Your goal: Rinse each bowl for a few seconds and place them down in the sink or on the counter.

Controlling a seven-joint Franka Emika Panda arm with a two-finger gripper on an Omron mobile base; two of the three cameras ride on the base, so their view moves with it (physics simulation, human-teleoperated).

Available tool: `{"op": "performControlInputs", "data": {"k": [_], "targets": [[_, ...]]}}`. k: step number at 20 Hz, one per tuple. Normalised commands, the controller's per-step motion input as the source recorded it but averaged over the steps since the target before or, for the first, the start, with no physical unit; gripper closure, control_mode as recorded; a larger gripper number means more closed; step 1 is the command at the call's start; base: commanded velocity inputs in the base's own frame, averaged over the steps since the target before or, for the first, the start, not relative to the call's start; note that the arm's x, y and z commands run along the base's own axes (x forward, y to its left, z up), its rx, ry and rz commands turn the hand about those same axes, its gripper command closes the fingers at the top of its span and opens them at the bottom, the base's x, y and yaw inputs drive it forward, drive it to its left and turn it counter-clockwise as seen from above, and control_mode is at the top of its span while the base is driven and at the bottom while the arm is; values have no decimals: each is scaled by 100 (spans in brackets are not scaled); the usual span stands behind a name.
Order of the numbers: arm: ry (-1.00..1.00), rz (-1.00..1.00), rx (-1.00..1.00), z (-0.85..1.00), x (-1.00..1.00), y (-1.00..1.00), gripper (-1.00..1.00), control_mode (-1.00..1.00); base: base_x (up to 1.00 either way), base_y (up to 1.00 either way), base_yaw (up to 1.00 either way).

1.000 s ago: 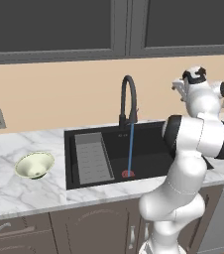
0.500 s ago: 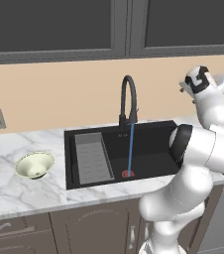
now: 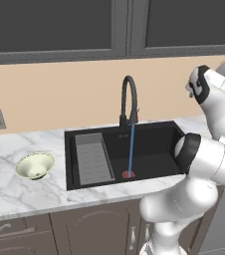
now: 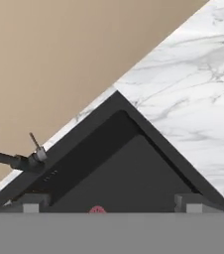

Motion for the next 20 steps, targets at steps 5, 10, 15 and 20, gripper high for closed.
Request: {"op": "performControlInputs", "data": {"k": [5, 10, 15, 20], "targets": [[37, 5, -28, -4, -38, -1, -100, -100, 0, 0, 0], [29, 14, -31, -1, -33, 3, -100, -100, 0, 0, 0], [8, 26, -26, -31, -35, -4, -100, -100, 0, 0, 0], [17, 18, -18, -25, -24, -3, -100, -100, 0, 0, 0]]}}
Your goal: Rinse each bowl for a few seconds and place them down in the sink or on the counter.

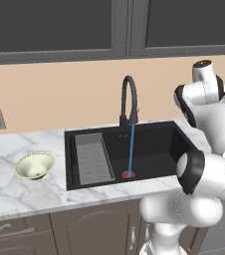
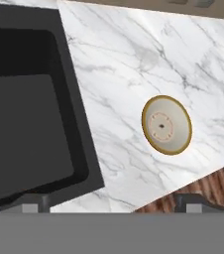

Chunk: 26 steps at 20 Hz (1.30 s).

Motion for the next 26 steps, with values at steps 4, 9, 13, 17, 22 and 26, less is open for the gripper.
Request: {"op": "performControlInputs", "data": {"k": [4, 9, 13, 17, 22, 26], "targets": [[20, 15, -12, -2, -1, -2, -100, -100, 0, 0, 0], [20, 11, -9, 0, -1, -15, -100, -100, 0, 0, 0], [18, 4, -4, -3, 0, -27, -100, -100, 0, 0, 0], [13, 4, -2, -5, 0, -22, -100, -100, 0, 0, 0], [1, 0, 0, -9, 0, -16, -100, -100, 0, 0, 0], [-2, 1, 7, -17, -3, -20, -100, -100, 0, 0, 0]]}}
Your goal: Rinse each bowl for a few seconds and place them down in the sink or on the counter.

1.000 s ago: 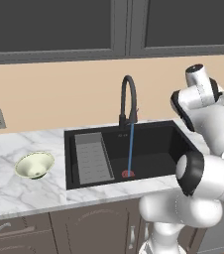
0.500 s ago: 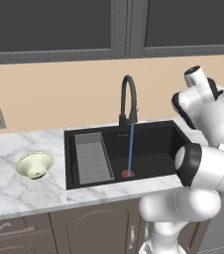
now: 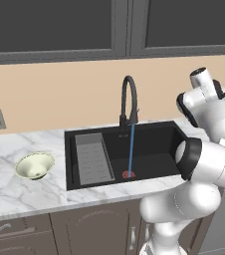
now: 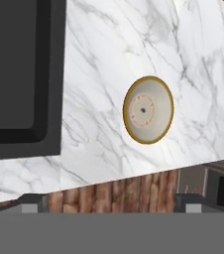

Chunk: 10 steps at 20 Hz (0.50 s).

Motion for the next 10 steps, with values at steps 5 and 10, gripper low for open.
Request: {"op": "performControlInputs", "data": {"k": [5, 10], "targets": [[-3, 0, 10, -23, -3, -23, -100, -100, 0, 0, 0], [-2, 1, 3, -15, 0, -20, -100, -100, 0, 0, 0]]}}
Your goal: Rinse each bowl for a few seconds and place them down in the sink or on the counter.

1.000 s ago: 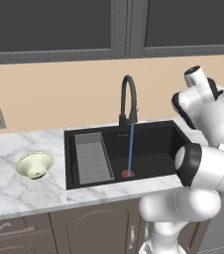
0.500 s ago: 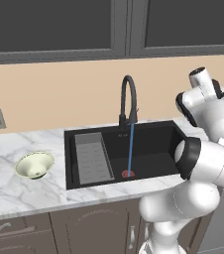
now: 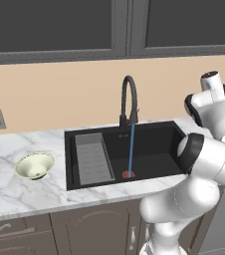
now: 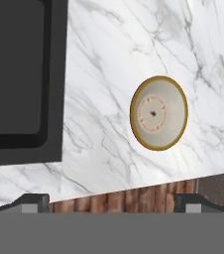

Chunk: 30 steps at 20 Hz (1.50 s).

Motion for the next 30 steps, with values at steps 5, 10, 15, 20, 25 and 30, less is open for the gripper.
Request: {"op": "performControlInputs", "data": {"k": [5, 10, 15, 20, 25, 30], "targets": [[-4, 4, 0, -7, 0, -22, -100, -100, 0, 0, 0], [0, 5, 0, -9, 0, -20, -100, -100, 0, 0, 0], [0, 5, 0, -14, 0, -18, -100, -100, 0, 0, 0], [0, 5, 3, -24, 0, -16, -100, -100, 0, 0, 0], [0, 6, 3, -18, 0, -15, -100, -100, 0, 0, 0], [-6, 3, 0, -14, 0, -7, -100, -100, 0, 0, 0]]}}
